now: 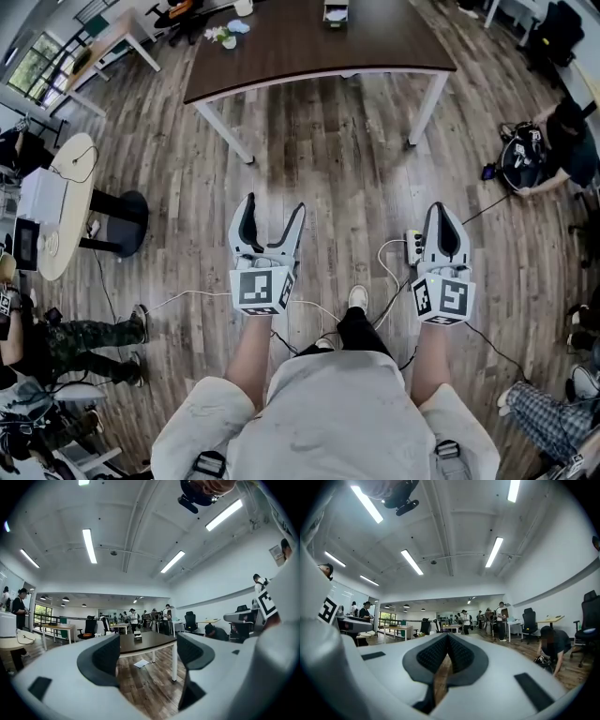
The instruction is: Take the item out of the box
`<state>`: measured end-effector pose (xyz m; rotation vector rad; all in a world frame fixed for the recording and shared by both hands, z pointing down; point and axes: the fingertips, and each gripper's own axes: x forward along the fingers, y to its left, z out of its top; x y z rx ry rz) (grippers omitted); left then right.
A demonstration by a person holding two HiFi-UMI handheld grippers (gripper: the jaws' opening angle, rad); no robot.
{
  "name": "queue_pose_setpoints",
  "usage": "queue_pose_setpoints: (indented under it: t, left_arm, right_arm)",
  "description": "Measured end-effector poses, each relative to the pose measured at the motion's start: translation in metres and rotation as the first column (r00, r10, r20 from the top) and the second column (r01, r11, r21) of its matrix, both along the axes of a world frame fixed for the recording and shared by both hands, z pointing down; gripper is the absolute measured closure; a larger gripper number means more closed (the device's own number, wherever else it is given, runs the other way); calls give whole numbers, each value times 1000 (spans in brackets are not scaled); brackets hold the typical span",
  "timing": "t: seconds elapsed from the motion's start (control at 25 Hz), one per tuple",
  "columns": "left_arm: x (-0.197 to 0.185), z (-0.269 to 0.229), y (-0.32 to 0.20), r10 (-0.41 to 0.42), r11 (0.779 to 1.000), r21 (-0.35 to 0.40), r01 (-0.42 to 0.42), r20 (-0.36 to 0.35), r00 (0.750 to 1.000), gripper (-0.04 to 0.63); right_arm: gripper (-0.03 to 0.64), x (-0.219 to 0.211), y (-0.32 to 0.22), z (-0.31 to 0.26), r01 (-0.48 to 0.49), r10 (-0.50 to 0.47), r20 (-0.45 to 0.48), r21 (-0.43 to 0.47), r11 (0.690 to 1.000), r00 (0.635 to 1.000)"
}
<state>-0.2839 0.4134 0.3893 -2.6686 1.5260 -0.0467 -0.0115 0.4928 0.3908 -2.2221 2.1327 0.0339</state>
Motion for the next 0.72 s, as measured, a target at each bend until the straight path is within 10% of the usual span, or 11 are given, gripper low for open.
queue_pose_setpoints:
  t: [0.72]
  left_arm:
    - [122,-15,-134,8,1000,-19,-9,-34,999,213]
  right_arm:
    - [615,126,-129,-22,-25,26,-9,43,999,1000]
